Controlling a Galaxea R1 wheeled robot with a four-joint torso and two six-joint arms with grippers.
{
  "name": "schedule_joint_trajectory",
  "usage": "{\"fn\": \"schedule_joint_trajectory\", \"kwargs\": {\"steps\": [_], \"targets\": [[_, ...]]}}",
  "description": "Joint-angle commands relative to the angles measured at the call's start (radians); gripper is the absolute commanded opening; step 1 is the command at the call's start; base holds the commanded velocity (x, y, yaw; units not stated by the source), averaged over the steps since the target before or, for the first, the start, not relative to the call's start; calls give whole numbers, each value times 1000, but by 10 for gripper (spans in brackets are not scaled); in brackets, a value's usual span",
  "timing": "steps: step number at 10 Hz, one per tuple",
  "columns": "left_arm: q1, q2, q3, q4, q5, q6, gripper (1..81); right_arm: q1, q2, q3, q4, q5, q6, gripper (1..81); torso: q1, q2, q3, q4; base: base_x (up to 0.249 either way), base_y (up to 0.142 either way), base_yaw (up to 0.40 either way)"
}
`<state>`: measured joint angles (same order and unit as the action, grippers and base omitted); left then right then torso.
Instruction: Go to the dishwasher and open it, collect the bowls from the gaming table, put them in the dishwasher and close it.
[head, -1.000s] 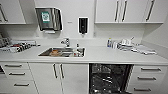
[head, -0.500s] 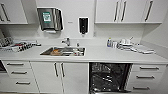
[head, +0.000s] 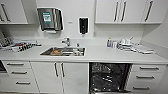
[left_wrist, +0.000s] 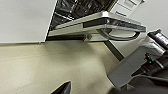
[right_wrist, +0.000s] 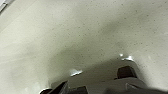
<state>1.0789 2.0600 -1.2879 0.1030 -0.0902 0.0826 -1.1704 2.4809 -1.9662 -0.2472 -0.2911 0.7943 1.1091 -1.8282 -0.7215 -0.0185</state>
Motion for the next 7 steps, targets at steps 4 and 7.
{"fn": "schedule_joint_trajectory", "kwargs": {"steps": [4,7], "targets": [[166,220,-366,-72,58,-1,811,-7,58,-104,-6,127,-183,811,0,0,0,0,0,0,0],[246,347,-529,-69,40,-1,811,-84,100,-179,-9,251,-262,811,0,0,0,0,0,0,0]]}}
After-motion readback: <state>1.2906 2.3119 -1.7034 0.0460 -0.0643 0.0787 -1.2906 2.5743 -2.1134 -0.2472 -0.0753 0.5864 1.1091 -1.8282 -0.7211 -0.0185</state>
